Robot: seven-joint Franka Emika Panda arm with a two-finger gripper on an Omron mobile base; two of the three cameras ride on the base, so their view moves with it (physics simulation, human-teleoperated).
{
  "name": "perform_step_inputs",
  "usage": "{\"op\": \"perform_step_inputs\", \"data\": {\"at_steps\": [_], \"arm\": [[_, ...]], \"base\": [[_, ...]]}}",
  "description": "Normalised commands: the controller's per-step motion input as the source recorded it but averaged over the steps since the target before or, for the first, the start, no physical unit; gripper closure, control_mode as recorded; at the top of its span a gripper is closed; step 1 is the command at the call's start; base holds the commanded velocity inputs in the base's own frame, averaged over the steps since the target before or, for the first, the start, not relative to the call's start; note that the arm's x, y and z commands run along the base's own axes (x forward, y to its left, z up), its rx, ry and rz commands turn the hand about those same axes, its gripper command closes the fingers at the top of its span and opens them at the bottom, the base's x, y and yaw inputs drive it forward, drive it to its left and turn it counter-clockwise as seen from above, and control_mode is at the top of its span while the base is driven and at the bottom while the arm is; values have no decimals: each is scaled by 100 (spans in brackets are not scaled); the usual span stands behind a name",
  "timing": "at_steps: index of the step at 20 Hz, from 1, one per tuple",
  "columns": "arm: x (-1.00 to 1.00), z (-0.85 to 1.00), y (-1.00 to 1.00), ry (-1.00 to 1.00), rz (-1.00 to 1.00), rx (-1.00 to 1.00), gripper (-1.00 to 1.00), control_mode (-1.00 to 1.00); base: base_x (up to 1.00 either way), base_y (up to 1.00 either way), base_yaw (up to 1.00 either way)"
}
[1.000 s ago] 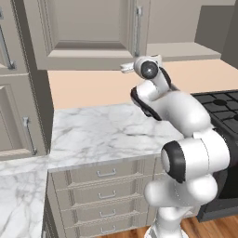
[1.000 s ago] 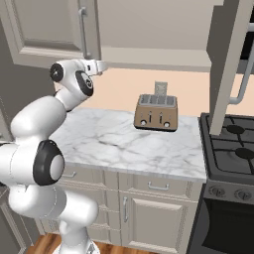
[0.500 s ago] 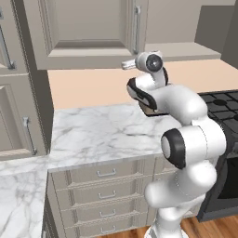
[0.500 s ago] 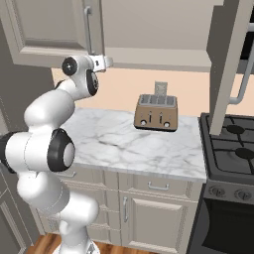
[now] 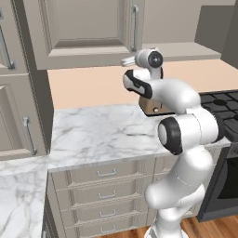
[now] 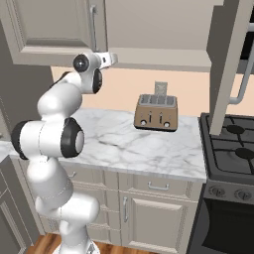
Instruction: Open the cabinet. Pick the dish brush and place it next to the sink. Then close the cabinet.
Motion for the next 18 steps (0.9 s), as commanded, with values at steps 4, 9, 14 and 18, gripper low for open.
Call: {"op": "perform_step_inputs", "data": {"at_steps": [4, 9, 14, 18], "arm": [[44, 0, -2, 0, 3, 0, -100, -100], [33, 0, 0, 0, 2, 0, -100, -100], [19, 0, 0, 0, 1, 0, -100, -100], [-20, 4, 0, 0, 0, 0, -100, -100]], "base": [[0, 0, 0], [0, 0, 0], [0, 0, 0], [0, 0, 0]]}}
